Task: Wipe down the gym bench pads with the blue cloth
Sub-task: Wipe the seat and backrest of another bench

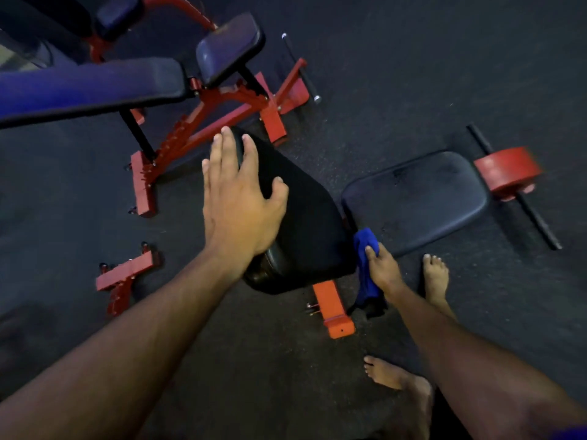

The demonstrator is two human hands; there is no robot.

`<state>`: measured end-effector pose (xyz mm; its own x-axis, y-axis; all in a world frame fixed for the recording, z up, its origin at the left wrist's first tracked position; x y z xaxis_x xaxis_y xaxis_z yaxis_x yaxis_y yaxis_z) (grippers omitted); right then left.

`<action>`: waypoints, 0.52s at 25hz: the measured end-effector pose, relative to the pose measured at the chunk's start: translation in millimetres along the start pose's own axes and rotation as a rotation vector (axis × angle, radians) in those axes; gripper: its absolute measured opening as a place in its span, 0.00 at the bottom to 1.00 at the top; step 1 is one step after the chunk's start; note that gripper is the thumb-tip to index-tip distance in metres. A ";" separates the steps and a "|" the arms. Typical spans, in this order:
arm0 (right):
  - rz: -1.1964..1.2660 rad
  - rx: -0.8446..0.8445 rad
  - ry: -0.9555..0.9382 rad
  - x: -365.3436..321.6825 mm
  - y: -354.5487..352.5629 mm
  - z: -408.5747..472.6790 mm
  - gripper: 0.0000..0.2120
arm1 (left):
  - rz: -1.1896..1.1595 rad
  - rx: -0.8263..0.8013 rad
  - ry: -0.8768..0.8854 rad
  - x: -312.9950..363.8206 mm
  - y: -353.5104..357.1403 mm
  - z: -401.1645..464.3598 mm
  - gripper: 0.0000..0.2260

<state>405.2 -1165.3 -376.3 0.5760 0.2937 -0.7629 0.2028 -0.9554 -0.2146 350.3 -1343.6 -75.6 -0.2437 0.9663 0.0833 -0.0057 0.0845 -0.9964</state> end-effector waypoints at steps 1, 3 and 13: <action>-0.014 -0.005 -0.018 -0.6 -15.7 -15.0 0.17 | 0.005 0.007 0.005 0.0 0.0 1.2 0.33; -0.115 0.001 -0.041 -9.6 -60.4 -47.4 0.19 | 0.001 0.028 0.008 0.1 0.0 -1.9 0.32; -0.383 -0.047 -0.106 -19.9 -221.0 -70.0 0.13 | 0.227 -0.027 0.385 69.9 34.4 -77.8 0.30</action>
<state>404.3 -957.8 -271.0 0.3670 0.6211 -0.6925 0.4247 -0.7742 -0.4694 408.6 -1254.2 -102.8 0.1424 0.9809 -0.1328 0.0326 -0.1388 -0.9898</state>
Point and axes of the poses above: each hand's wrist, its own z-axis towards the middle knuckle, its own y-axis out of the palm, x = y × z, the point moved 1 cm from there along z, towards the middle knuckle, and after that the axes turned 4 degrees about -y, right-handed, at the moved point
